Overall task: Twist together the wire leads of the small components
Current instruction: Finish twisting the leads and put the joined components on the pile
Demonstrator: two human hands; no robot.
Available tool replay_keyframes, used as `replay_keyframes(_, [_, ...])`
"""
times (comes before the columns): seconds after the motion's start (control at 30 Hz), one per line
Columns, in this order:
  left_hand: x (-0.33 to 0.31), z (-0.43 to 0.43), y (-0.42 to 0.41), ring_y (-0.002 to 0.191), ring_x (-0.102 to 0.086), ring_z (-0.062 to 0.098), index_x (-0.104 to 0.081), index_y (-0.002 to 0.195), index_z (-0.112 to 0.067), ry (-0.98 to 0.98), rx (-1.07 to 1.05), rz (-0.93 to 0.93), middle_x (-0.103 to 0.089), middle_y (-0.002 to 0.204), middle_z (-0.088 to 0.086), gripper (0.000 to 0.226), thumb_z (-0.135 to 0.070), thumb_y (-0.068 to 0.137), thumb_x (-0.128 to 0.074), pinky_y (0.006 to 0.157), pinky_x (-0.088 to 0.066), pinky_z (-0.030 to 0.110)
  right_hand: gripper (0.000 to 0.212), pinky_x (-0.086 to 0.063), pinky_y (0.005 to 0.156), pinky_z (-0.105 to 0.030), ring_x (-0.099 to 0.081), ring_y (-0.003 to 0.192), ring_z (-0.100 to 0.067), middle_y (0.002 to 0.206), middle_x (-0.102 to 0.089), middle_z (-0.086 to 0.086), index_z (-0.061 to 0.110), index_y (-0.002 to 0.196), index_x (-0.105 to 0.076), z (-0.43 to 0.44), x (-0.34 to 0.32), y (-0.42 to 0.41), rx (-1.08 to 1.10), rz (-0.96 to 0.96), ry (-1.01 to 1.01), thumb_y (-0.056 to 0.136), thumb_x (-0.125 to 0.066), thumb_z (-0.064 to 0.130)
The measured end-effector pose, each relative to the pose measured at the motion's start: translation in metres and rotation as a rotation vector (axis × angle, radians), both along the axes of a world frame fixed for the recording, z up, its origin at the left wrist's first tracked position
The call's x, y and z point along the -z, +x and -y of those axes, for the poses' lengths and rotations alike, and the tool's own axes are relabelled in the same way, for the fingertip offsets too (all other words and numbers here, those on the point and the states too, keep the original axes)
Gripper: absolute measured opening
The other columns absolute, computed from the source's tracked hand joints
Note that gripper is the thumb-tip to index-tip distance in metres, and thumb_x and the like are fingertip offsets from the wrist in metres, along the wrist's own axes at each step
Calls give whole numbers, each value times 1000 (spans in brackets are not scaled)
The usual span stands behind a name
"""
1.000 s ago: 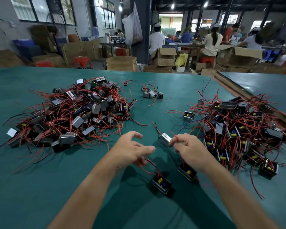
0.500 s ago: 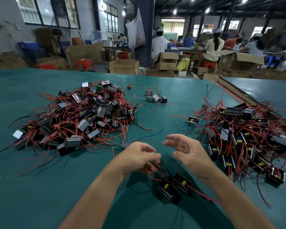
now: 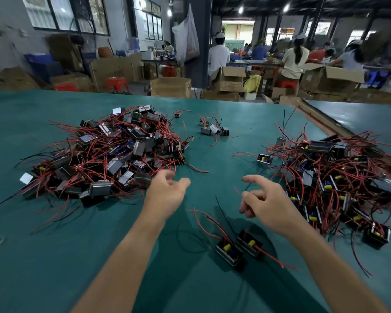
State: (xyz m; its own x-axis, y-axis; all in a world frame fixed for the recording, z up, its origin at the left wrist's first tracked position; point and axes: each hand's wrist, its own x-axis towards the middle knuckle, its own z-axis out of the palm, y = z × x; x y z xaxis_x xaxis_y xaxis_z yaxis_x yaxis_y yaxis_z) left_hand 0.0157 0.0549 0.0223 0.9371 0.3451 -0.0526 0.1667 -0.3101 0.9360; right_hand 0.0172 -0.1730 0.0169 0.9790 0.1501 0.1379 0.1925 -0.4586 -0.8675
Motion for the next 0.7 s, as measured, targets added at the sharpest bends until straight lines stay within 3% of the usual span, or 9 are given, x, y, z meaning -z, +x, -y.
replay_keyframes(0.03, [-2, 3, -4, 75, -70, 22, -59, 111, -17, 44, 61, -40, -70, 93, 1, 39, -45, 84, -65, 76, -59, 43, 24, -52, 63, -34, -59, 51, -10, 64, -72, -2, 22, 119, -49, 2, -1, 0, 7, -17, -10, 97, -53, 12])
replay_keyframes(0.1, [-5, 8, -11, 49, -64, 19, -59, 95, -17, 109, 166, -121, -72, 68, 1, 45, -59, 80, -62, 53, -53, 34, 14, -50, 62, -35, -56, 51, -12, 65, -73, -1, 23, 111, -55, 5, -3, -1, -11, -51, -77, 97, -56, 20])
replay_keyframes(0.17, [-8, 11, -17, 43, -60, 18, -54, 95, -15, 192, 283, -248, -71, 59, 2, 55, -65, 74, -63, 46, -46, 25, 10, -44, 57, -27, -50, 51, -11, 66, -73, 1, 20, 96, -65, 3, -4, -4, -94, -79, -168, 95, -60, 28])
replay_keyframes(0.27, [-10, 14, -24, 40, -58, 17, -49, 104, -11, 146, 464, -363, -66, 54, 3, 45, -40, 82, -75, 41, -45, 22, 16, -44, 55, -22, -52, 49, -7, 65, -73, 3, 17, 89, -68, -2, -5, -8, -190, -113, -207, 97, -58, 26])
replay_keyframes(0.33, [-9, 16, -25, 39, -56, 16, -49, 108, -6, 19, 496, -285, -62, 50, 1, 38, -16, 84, -76, 40, -47, 23, 20, -45, 53, -22, -55, 46, -11, 60, -70, 2, 14, 91, -67, -3, -6, -8, -209, -133, -184, 101, -50, 18])
replay_keyframes(0.4, [-8, 17, -24, 42, -56, 17, -53, 106, -2, -31, 451, -185, -61, 50, 0, 32, -6, 83, -75, 45, -50, 27, 24, -43, 51, -22, -55, 45, -14, 55, -66, 1, 14, 93, -64, -2, -7, -6, -186, -135, -191, 103, -42, 12])
replay_keyframes(0.53, [-4, 16, -19, 56, -63, 22, -59, 95, -10, 55, 326, -29, -71, 69, 7, 26, -11, 78, -80, 64, -55, 39, 27, -32, 53, -29, -40, 48, -19, 48, -56, -1, 19, 91, -64, 4, -6, -5, -170, -174, -224, 102, -42, 11])
replay_keyframes(0.7, [1, 20, -18, 54, -65, 16, -56, 98, -16, -34, 241, 80, -72, 73, 6, 33, -8, 77, -80, 59, -53, 34, 25, -39, 45, -22, -49, 42, -14, 53, -63, -2, 10, 83, -58, 4, -14, -12, -262, -326, -181, 96, -40, -2])
